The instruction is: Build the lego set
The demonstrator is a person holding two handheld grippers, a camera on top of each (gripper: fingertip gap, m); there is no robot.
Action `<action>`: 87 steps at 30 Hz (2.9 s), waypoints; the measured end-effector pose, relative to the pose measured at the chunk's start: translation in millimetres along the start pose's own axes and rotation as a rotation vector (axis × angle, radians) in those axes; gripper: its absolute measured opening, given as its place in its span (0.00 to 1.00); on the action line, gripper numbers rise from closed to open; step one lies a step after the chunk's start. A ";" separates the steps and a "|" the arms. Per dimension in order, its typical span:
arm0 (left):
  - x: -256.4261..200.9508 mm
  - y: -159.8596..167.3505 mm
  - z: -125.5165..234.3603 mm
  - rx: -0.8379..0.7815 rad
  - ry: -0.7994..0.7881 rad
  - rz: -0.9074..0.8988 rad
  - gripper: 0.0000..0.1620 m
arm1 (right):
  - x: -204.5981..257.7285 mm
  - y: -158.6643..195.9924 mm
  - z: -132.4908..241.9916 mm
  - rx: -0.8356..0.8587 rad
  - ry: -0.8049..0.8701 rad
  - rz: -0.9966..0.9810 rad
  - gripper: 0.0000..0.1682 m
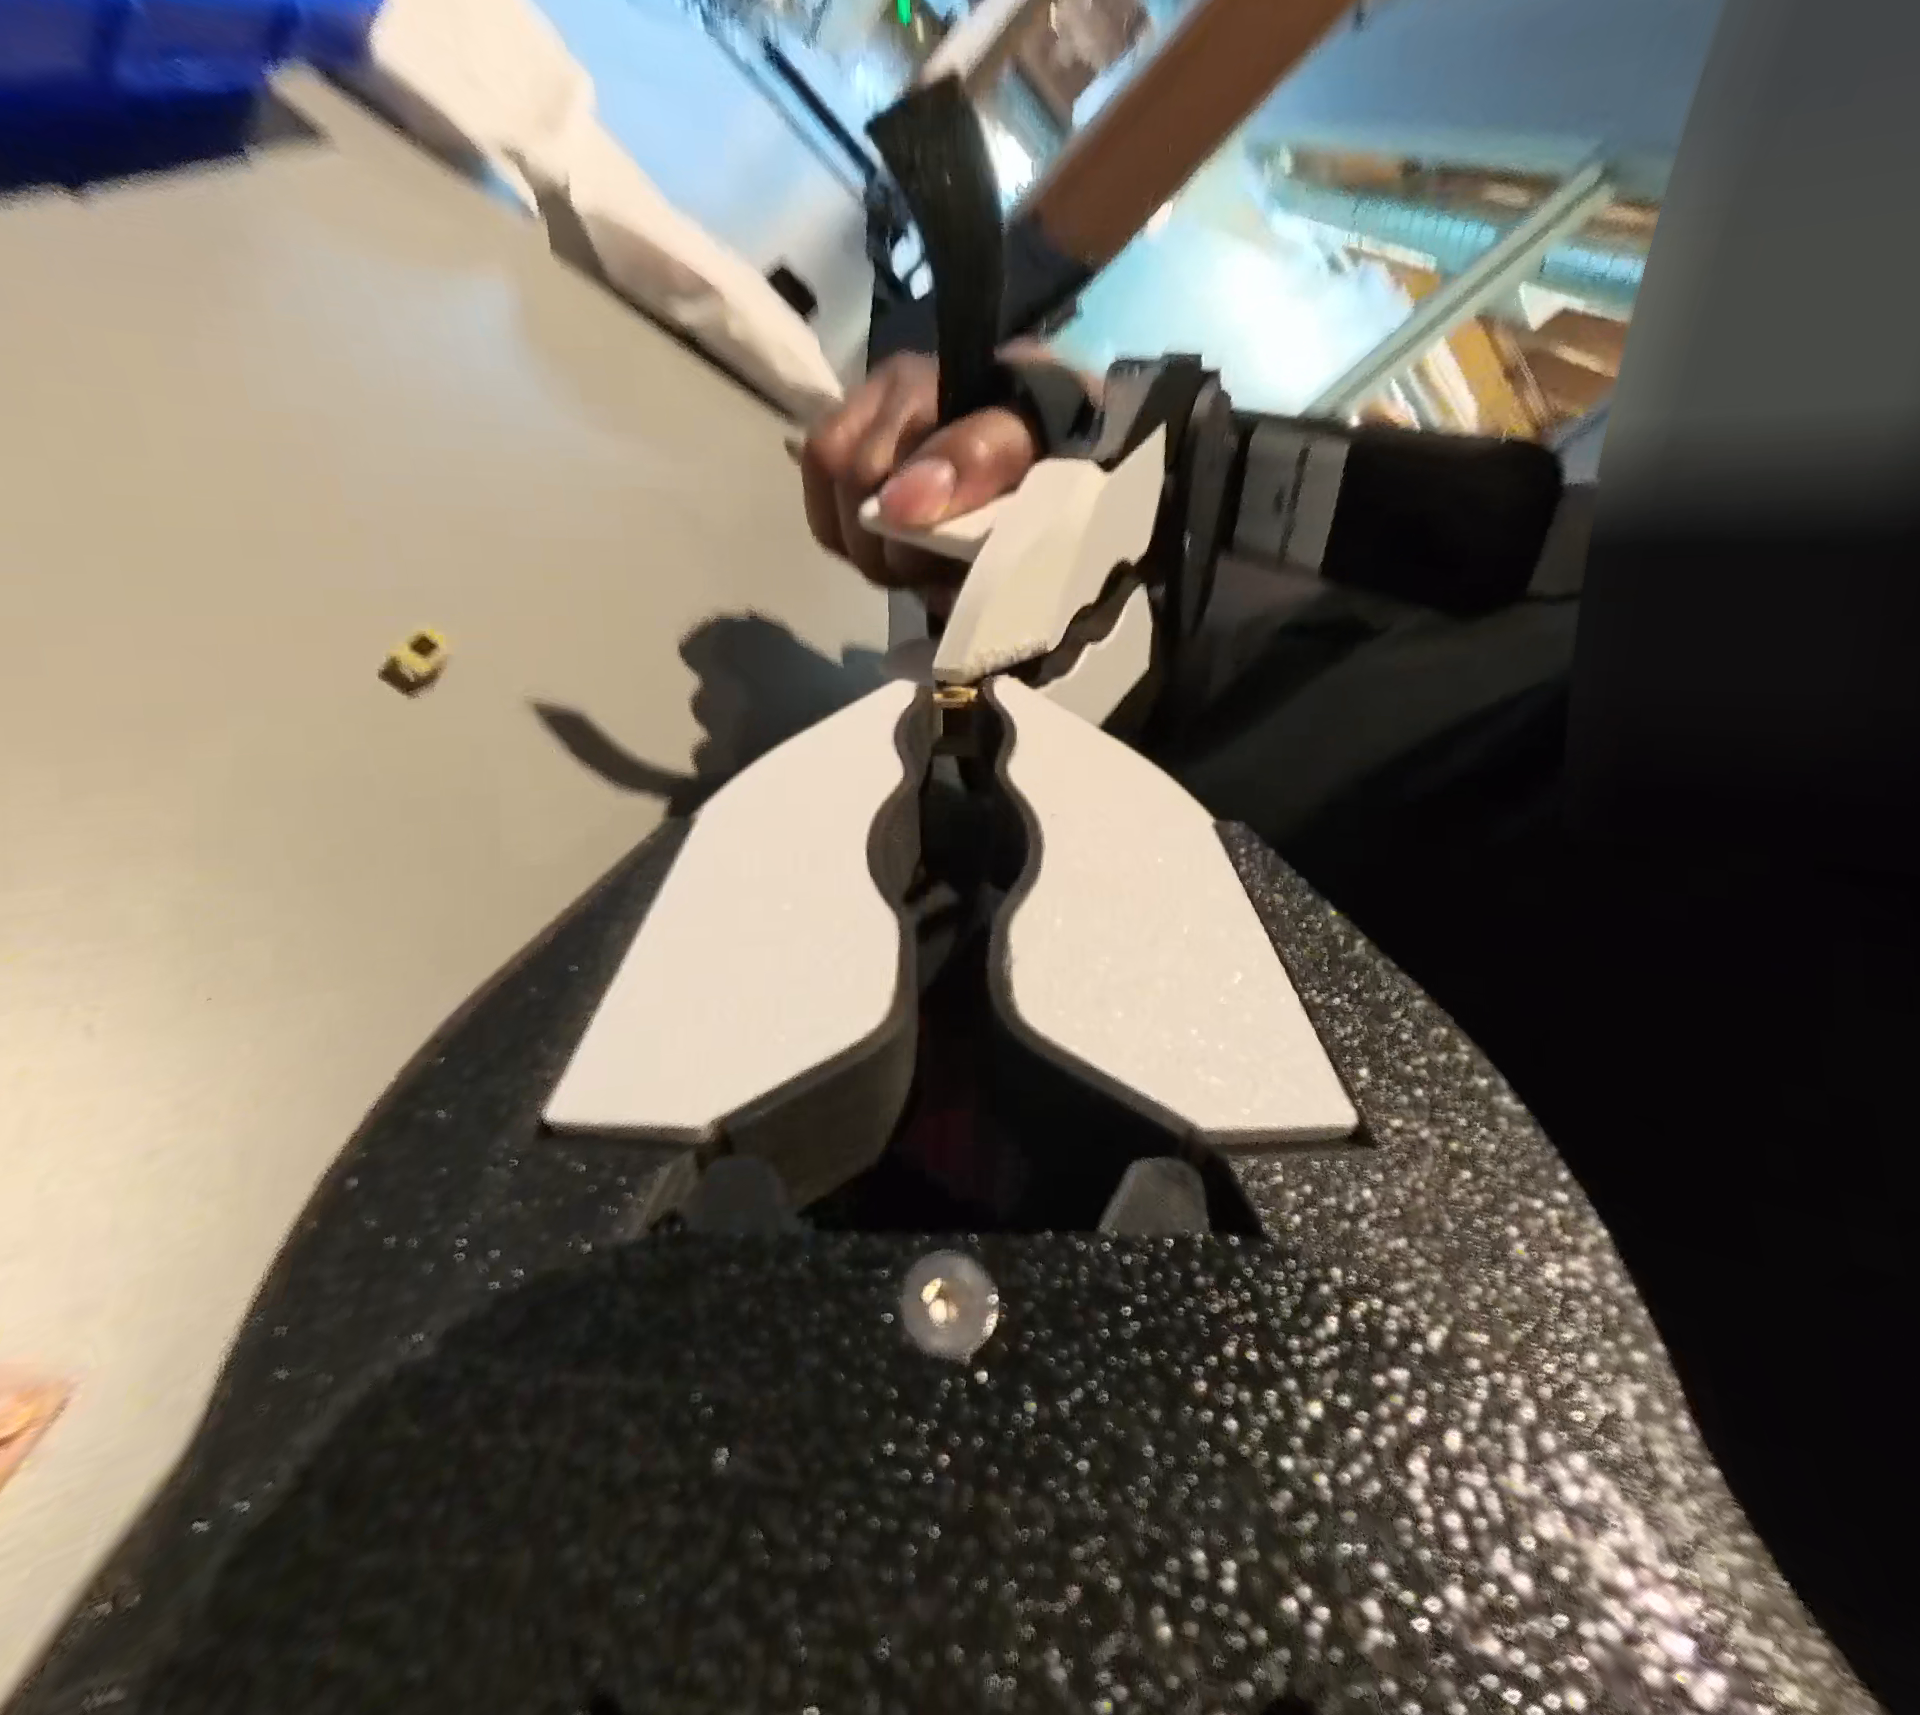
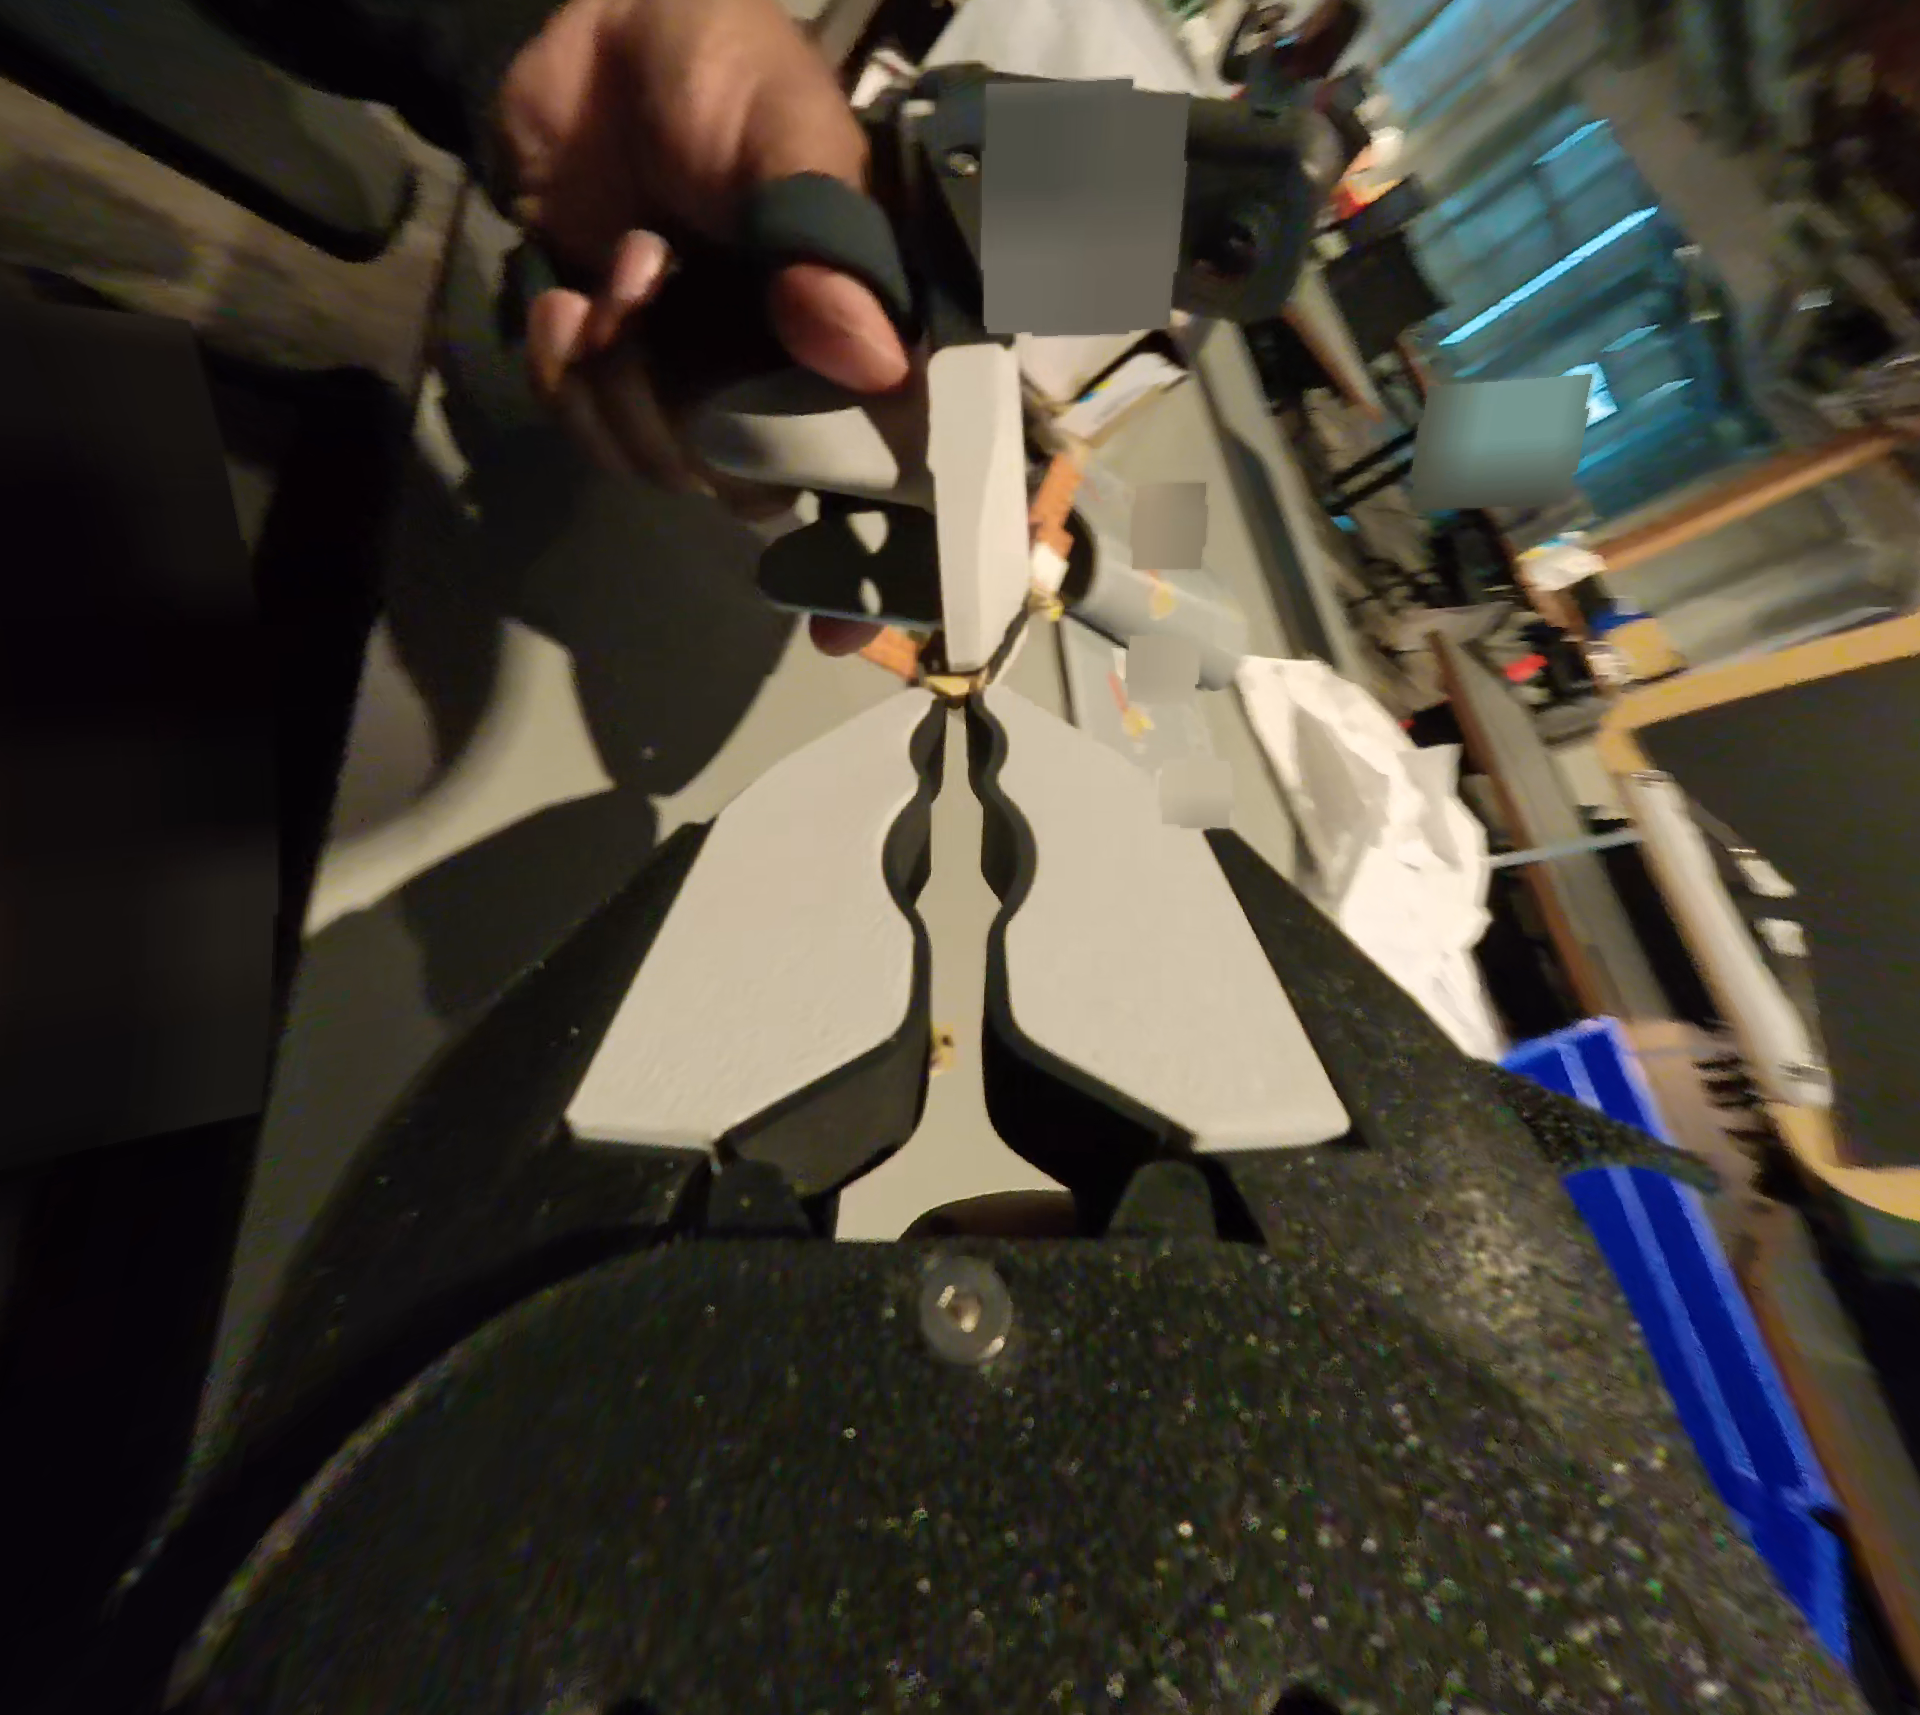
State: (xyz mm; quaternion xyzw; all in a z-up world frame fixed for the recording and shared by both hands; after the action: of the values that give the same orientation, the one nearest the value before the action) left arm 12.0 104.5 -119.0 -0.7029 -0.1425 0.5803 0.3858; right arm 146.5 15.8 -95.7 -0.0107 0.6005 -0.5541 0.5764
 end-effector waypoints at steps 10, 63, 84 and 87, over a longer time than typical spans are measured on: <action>-9.7 5.4 1.3 -0.304 -0.001 -0.110 0.05 | 2.7 -9.5 -3.3 -0.031 0.226 0.053 0.02; 5.9 18.8 -17.7 -0.756 0.113 0.355 0.05 | -11.3 -5.2 -11.3 -0.003 0.296 -0.263 0.02; 16.2 26.3 -22.6 -0.914 0.112 0.545 0.05 | -13.9 13.6 -18.9 -0.085 0.288 -0.583 0.02; 15.7 27.4 -22.9 -0.929 0.102 0.537 0.05 | -13.2 14.4 -19.7 -0.100 0.289 -0.617 0.02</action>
State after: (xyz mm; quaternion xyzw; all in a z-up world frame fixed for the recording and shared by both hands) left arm 31.0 87.9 -148.8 -0.8386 -0.1805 0.4995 -0.1215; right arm 146.1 42.8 -102.0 -0.1413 0.6709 -0.6680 0.2894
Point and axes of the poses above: each gripper's, where its closed fingertips meet, z back along the fingers, y out of its underside, x = y × z across the jaws, the point moved 9 cm from there along z, back along the fingers, and after that the axes turned 3 degrees about -x, right-handed, at the moved point
